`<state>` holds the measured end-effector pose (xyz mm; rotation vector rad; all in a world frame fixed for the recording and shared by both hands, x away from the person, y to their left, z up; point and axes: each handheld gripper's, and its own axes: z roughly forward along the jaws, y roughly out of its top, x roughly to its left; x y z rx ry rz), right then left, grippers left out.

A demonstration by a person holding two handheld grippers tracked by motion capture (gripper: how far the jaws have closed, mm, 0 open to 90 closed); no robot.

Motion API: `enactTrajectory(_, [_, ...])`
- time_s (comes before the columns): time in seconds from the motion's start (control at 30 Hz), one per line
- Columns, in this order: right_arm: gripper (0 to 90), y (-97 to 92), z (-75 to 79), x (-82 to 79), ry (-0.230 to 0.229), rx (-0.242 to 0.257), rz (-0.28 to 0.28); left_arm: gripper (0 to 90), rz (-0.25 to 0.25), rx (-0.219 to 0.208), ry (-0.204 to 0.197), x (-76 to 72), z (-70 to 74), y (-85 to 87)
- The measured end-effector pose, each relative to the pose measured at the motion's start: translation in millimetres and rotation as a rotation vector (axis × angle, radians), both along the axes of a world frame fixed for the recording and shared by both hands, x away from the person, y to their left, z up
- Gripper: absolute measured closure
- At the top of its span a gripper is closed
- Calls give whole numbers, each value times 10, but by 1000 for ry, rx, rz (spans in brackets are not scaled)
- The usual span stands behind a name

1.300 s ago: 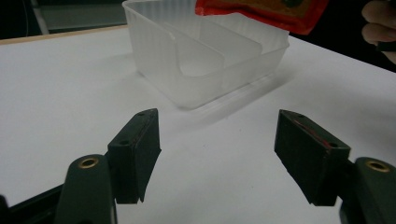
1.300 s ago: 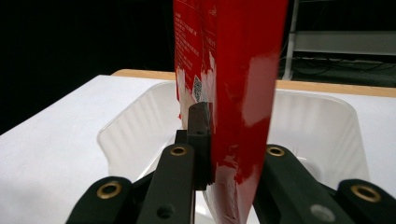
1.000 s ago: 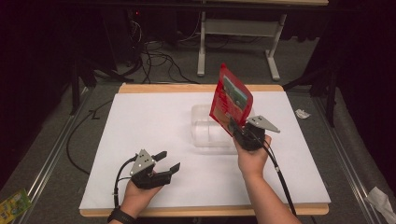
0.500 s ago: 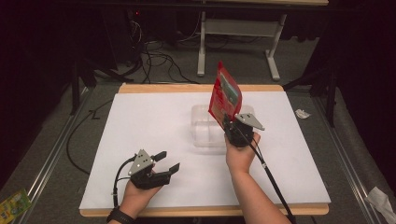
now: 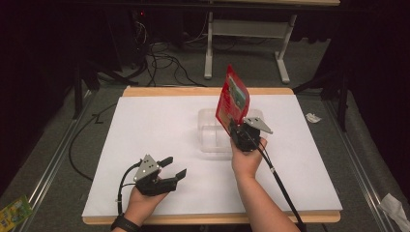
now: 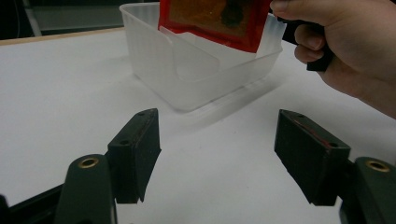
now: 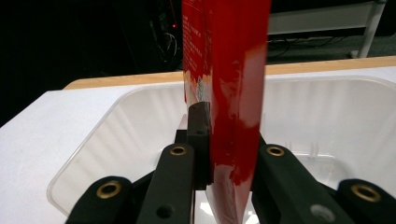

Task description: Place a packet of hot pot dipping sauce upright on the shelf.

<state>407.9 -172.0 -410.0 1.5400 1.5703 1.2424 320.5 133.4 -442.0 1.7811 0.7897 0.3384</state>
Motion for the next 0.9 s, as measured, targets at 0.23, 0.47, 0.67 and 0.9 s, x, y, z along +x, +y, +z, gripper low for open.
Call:
enactTrajectory(0.23, [825,-40,-76,1,-4,7,32,316,-3,-1,5,2,-1,1])
enactTrajectory(0.47, [824,-112,-167,1,-3,27,47,316,-3,2,3,4,-5,-9])
enactTrajectory(0.67, [824,-129,-199,-4,-3,30,57,317,-2,-1,3,4,-6,-15])
enactTrajectory(0.9, [823,-137,-258,-2,9,21,57,316,-6,1,3,4,-6,-14])
